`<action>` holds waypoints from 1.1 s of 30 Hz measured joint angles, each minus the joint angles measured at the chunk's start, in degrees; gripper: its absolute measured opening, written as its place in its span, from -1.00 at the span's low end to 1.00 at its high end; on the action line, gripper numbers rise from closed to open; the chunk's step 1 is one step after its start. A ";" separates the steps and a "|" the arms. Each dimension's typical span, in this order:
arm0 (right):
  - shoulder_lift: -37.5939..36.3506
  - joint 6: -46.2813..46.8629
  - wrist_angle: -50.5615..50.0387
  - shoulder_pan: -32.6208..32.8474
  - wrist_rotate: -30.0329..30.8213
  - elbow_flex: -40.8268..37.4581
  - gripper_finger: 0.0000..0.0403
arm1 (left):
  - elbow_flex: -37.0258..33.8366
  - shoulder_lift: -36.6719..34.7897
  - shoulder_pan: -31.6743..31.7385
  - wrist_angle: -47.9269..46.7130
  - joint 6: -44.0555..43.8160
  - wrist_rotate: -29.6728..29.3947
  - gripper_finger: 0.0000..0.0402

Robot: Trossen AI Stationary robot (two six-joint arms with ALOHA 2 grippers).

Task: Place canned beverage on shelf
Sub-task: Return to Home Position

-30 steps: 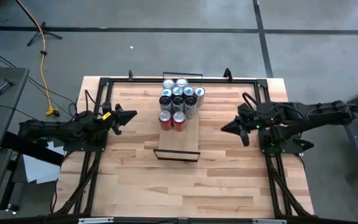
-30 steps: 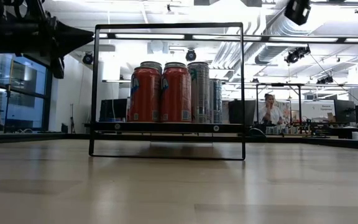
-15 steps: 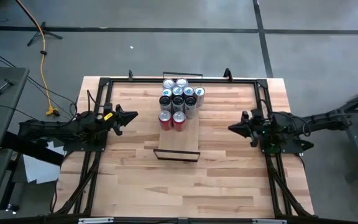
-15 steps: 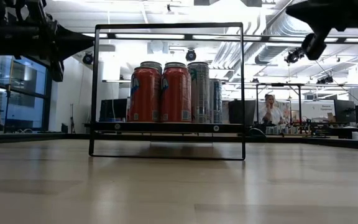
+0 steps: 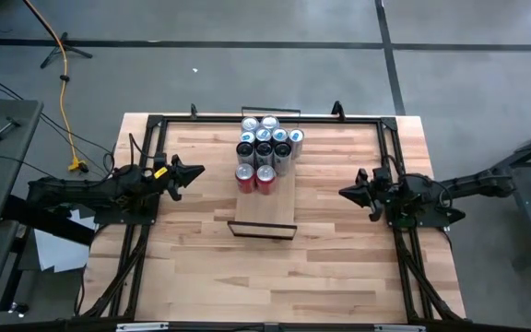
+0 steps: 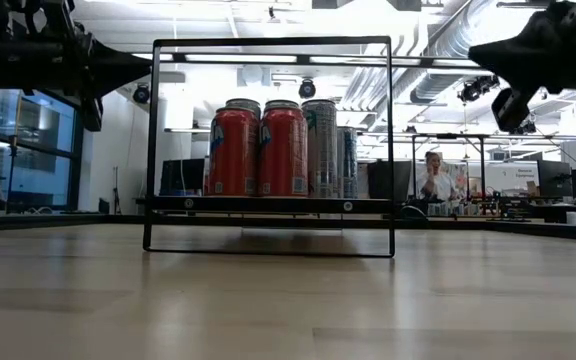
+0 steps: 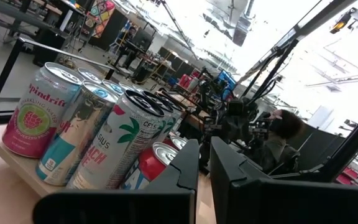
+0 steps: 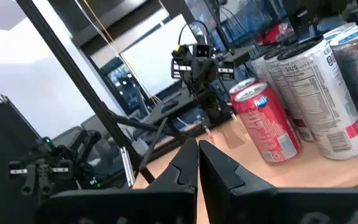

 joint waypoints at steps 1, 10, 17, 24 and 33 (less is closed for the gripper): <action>-0.10 -0.10 1.06 0.00 0.05 -0.72 -1.00 | 0.00 0.00 0.00 0.01 0.00 0.00 -1.00; -0.21 -8.99 -4.52 0.00 2.66 -0.71 -1.00 | 0.00 0.00 0.00 0.01 0.00 0.02 -1.00; 0.89 -9.13 -17.02 0.00 1.90 -0.60 -1.00 | 0.01 0.00 0.00 0.01 0.00 0.02 -1.00; 0.97 -9.15 -17.41 0.00 1.73 -0.54 -1.00 | 0.02 0.00 0.00 0.01 -0.01 0.02 -1.00; 0.97 -9.15 -17.50 0.00 1.73 -0.49 -1.00 | 0.02 0.00 0.00 0.01 -0.01 0.02 -1.00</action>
